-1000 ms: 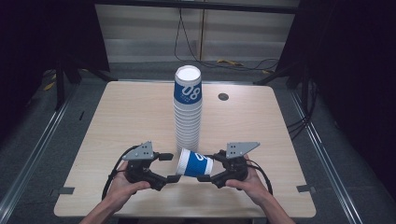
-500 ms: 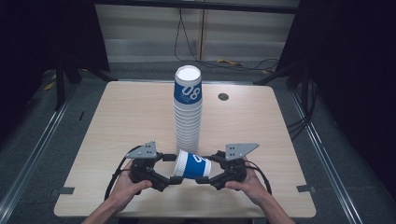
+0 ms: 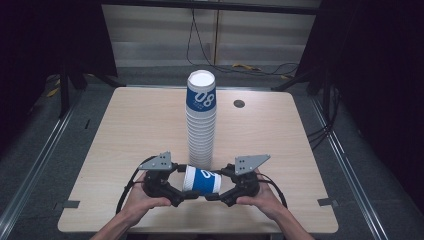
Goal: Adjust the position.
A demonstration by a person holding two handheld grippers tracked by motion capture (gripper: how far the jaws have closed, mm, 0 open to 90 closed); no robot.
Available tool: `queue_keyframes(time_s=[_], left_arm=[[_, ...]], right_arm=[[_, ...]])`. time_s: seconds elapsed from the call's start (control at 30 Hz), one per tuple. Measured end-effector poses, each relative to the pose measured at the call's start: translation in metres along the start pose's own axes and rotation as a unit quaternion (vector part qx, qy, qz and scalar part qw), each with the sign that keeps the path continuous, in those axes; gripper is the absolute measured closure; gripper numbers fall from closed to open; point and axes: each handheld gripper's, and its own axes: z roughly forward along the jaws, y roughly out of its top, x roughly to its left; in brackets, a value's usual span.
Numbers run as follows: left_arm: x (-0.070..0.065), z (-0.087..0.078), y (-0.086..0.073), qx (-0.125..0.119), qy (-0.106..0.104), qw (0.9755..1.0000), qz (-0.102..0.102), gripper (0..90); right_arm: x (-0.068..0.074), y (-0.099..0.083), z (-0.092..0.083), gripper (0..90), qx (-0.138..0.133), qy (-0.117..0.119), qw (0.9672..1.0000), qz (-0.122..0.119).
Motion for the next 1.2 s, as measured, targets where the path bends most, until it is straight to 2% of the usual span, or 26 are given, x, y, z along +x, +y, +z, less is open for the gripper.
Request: queue_keyframes(time_s=[0.1, 0.27, 0.4, 0.57, 0.7, 0.77, 0.87, 1.03, 1.2], left_arm=[[0.001, -0.001, -0.001, -0.003, -0.006, 1.0000, -0.006, 10.3], [0.001, -0.004, 0.000, 0.008, -0.004, 0.9999, 0.010, 12.8], [0.000, -0.006, 0.000, 0.006, -0.008, 0.9999, 0.013, 14.6], [0.000, -0.006, 0.000, 0.009, -0.007, 0.9998, 0.014, 15.4], [-0.001, -0.007, 0.000, 0.006, -0.006, 0.9998, 0.018, 17.1], [-0.001, -0.007, 0.001, 0.015, -0.007, 0.9996, 0.022, 17.5], [0.000, -0.008, 0.001, 0.012, -0.007, 0.9997, 0.018, 17.7], [0.003, -0.014, 0.002, 0.007, 0.008, 0.9998, 0.015, 17.6], [0.007, -0.025, 0.003, 0.014, 0.026, 0.9994, 0.017, 17.7]], right_arm=[[0.000, 0.000, 0.000, 29.6, -0.001, 0.000, 1.0000, -0.001], [-0.001, 0.000, 0.002, 29.4, 0.008, 0.005, 0.9999, 0.006], [-0.001, -0.001, 0.003, 29.1, 0.019, 0.012, 0.9997, 0.013], [0.000, 0.000, 0.004, 28.9, 0.029, 0.003, 0.9996, 0.001], [0.001, 0.000, 0.005, 26.6, 0.032, -0.002, 0.9995, 0.002], [0.001, 0.000, 0.005, 26.6, 0.038, -0.004, 0.9993, 0.003], [0.002, 0.001, 0.007, 26.0, 0.046, -0.005, 0.9989, 0.001], [0.000, -0.002, 0.007, 15.5, 0.062, -0.041, 0.9971, 0.013], [0.001, -0.002, 0.005, 14.4, 0.064, -0.059, 0.9961, 0.015]])
